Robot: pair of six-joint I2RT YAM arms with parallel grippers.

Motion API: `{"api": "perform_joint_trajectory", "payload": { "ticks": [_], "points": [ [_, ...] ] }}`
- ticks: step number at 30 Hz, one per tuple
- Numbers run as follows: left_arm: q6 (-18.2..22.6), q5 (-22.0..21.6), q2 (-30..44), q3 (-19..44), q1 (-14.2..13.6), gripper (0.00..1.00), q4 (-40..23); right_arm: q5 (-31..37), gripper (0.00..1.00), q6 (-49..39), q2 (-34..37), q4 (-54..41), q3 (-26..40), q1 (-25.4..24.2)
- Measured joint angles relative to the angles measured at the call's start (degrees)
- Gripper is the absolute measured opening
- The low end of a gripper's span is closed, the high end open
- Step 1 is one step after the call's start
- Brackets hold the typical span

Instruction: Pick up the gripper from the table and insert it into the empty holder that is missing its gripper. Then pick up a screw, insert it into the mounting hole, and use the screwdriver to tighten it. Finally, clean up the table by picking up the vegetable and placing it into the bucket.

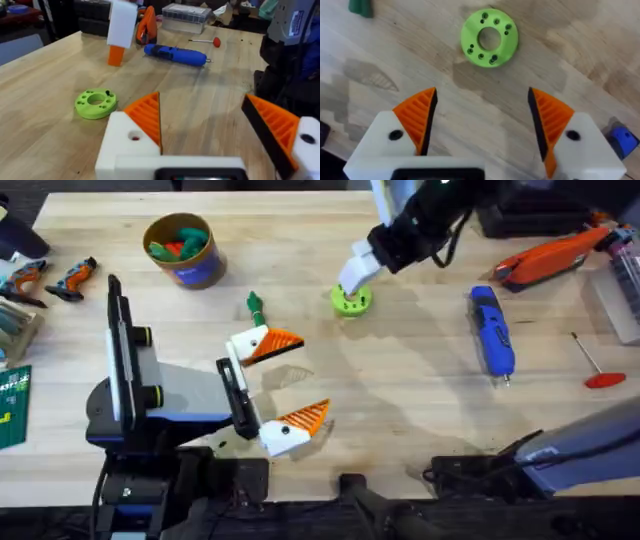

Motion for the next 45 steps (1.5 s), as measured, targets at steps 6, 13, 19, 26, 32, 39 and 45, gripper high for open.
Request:
{"api": "perform_joint_trajectory", "payload": {
  "ticks": [6, 13, 19, 26, 32, 39, 45],
  "points": [
    [0.0, 0.0, 0.0, 0.0, 0.0, 0.985, 0.0, 1.08, 0.986, -0.15, 4.87, 1.87, 0.02, 0.13],
    [0.0, 0.0, 0.0, 0.0, 0.0, 0.985, 0.0, 1.33, 0.869, -0.19, 9.54, 4.22, 0.02, 0.13],
    [0.0, 0.07, 0.02, 0.0, 0.0, 0.985, 0.0, 2.57, 0.788, -0.2, 11.81, 5.05, 0.02, 0.13],
    [0.0, 0.15, 0.0, 0.0, 0.0, 0.985, 0.0, 2.79, 0.715, -0.2, 12.76, 6.12, 0.09, 0.15],
    [0.0, 0.15, 0.0, 0.0, 0.0, 0.985, 0.0, 3.01, 0.648, -0.2, 14.4, 6.25, 0.15, 0.35],
    [0.0, 0.15, 0.01, 0.0, 0.0, 0.985, 0.0, 3.16, 0.578, -0.2, 15.91, 7.14, 0.15, 0.37],
    [0.0, 0.15, 0.02, 0.0, 0.0, 0.985, 0.0, 3.48, 0.529, -0.2, 15.91, 7.32, 0.15, 0.53]
  ]
}}
